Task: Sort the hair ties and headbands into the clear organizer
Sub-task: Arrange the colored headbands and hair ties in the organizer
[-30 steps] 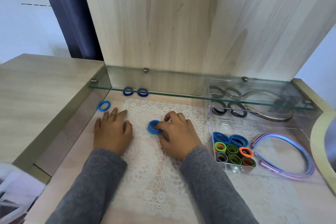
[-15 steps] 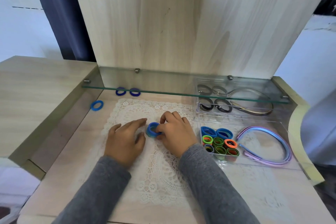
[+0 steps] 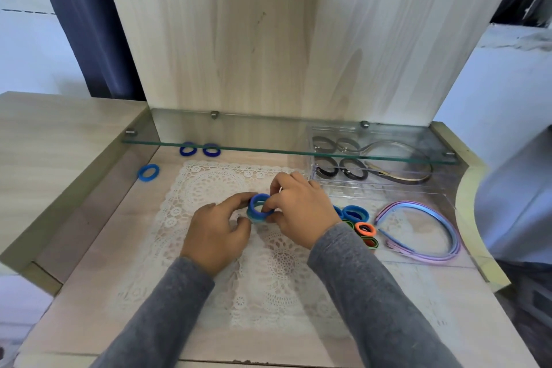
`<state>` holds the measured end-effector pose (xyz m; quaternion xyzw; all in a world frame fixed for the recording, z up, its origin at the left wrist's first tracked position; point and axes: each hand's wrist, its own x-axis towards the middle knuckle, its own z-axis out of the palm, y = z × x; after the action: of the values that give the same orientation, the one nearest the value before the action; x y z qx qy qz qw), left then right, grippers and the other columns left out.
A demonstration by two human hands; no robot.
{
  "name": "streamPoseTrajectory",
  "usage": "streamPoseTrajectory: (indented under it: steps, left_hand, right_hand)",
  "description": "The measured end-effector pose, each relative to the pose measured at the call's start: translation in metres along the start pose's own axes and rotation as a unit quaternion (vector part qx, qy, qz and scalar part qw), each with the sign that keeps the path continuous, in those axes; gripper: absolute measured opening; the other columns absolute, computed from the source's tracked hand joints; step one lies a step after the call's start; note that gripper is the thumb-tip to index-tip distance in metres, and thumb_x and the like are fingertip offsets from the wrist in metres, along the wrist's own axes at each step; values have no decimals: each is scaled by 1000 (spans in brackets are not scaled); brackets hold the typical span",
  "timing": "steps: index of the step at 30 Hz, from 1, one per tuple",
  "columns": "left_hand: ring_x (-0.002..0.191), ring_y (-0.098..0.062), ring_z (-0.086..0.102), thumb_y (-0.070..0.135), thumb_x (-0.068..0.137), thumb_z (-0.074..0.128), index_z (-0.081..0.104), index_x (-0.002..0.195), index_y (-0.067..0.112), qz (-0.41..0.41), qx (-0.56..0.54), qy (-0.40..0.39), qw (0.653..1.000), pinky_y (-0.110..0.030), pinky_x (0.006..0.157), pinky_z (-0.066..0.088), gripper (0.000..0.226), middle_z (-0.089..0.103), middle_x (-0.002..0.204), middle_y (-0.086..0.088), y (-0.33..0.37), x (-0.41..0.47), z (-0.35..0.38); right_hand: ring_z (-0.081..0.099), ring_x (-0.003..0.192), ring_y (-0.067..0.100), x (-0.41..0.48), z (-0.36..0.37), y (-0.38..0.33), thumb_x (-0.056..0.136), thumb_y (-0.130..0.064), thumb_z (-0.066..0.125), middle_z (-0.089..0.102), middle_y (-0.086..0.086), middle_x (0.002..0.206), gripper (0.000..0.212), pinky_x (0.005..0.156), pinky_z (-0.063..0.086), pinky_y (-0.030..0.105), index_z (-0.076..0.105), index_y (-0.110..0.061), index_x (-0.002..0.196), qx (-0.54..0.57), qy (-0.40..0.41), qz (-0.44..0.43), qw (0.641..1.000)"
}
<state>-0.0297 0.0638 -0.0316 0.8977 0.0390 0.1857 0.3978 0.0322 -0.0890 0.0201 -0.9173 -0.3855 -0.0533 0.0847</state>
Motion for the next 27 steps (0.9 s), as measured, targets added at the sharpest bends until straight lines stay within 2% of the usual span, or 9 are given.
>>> streamPoseTrajectory:
  steps: [4, 7, 9, 12, 17, 20, 23, 25, 27]
  left_hand:
    - [83, -23, 68, 24, 74, 45, 63, 119, 36, 6, -21, -23, 1000, -23, 79, 52, 50, 67, 108, 24, 18, 4, 7]
    - [82, -17, 67, 18, 79, 48, 62, 119, 37, 4, -40, -31, 999, -14, 77, 47, 47, 66, 111, 23, 32, 10, 16]
    - [76, -11, 65, 7, 83, 52, 61, 120, 37, 12, -47, -35, 998, -16, 74, 48, 49, 65, 114, 21, 43, 14, 24]
    - [70, -13, 64, 4, 84, 51, 60, 121, 38, 15, -61, -46, 997, -24, 71, 53, 51, 64, 114, 21, 55, 19, 36]
    - [81, -16, 65, 4, 85, 50, 57, 119, 44, 30, -79, -63, 994, -23, 77, 51, 54, 63, 113, 24, 67, 26, 60]
    - [49, -6, 54, 4, 87, 50, 55, 122, 43, 29, -87, -76, 993, -23, 58, 52, 53, 63, 113, 20, 69, 28, 72]
    - [39, -4, 42, 5, 87, 48, 54, 126, 41, 37, -100, -81, 991, -21, 48, 44, 54, 70, 103, 9, 65, 29, 82]
    - [40, -5, 42, 6, 88, 47, 52, 127, 44, 41, -99, -82, 991, -28, 48, 48, 54, 71, 95, 1, 62, 31, 87]
    - [45, -5, 45, 8, 90, 46, 50, 129, 42, 50, -77, -73, 993, -28, 51, 48, 52, 71, 92, 2, 58, 31, 89]
  right_hand:
    - [40, 107, 15, -7, -18, 16, 88, -36, 61, 47, -7, 107, 21, 90, 36, 33, 68, -36, 108, -15, 5, 9, 1000]
    - [39, 104, 13, -13, -31, 30, 87, -38, 62, 45, -8, 104, 20, 87, 33, 31, 68, -37, 106, -29, -5, 22, 999]
    - [40, 103, 14, -18, -39, 41, 87, -39, 62, 41, -10, 100, 20, 86, 33, 31, 68, -38, 106, -46, -10, 29, 998]
    - [43, 105, 15, -25, -48, 55, 88, -40, 60, 41, -10, 99, 20, 86, 34, 32, 67, -39, 106, -72, -16, 38, 997]
    - [47, 104, 15, -37, -54, 78, 90, -40, 56, 52, -8, 105, 20, 79, 33, 31, 66, -41, 107, -102, -4, 52, 993]
    - [51, 102, 17, -41, -50, 90, 91, -37, 57, 54, -8, 104, 20, 76, 33, 32, 66, -40, 108, -138, 8, 43, 989]
    - [58, 81, 22, -44, -42, 95, 76, -28, 77, 59, -4, 84, 16, 63, 34, 32, 73, -36, 89, -166, 28, 40, 985]
    - [59, 67, 24, -45, -35, 103, 63, -25, 86, 58, -2, 72, 21, 55, 33, 31, 75, -33, 78, -174, 35, 41, 983]
    - [59, 65, 24, -44, -28, 108, 60, -24, 88, 58, -3, 71, 22, 55, 33, 31, 75, -33, 76, -175, 39, 36, 983]
